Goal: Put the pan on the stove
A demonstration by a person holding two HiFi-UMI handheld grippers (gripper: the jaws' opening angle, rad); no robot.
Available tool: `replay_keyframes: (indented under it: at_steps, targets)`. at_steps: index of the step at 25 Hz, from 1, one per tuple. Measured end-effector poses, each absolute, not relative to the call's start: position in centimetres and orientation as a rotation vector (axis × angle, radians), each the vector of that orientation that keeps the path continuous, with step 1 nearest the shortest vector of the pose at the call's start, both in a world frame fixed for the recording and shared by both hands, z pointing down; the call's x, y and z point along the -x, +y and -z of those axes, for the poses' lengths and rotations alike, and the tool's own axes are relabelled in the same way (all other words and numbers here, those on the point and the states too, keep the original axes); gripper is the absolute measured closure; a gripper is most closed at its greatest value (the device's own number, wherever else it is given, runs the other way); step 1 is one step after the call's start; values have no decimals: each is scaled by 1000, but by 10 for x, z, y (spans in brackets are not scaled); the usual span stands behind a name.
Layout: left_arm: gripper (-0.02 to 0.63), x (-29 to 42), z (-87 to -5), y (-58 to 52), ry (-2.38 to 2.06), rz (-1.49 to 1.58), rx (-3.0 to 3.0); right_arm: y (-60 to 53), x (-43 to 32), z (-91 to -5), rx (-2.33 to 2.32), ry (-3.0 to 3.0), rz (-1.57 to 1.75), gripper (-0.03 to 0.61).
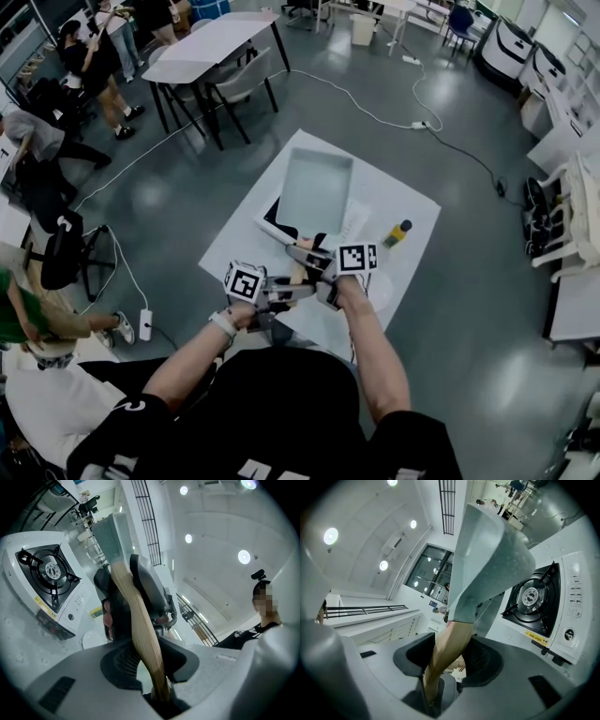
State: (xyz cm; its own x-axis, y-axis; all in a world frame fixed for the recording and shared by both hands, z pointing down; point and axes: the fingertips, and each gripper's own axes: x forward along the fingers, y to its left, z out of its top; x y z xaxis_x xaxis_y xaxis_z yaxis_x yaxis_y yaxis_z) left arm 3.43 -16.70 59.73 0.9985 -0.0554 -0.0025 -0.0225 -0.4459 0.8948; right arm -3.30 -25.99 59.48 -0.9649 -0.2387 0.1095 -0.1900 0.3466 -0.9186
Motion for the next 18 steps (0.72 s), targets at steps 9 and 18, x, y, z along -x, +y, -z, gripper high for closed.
replay_keyframes:
  at_steps: [9,18]
  targets:
    - [534,-27,-595,-166,-41,59,-2049,-259,36,-593,437,2553,1711,411]
    - [534,-23,-593,-164,-16,65,-2070,-260,41,-592,459,2584,1661,411]
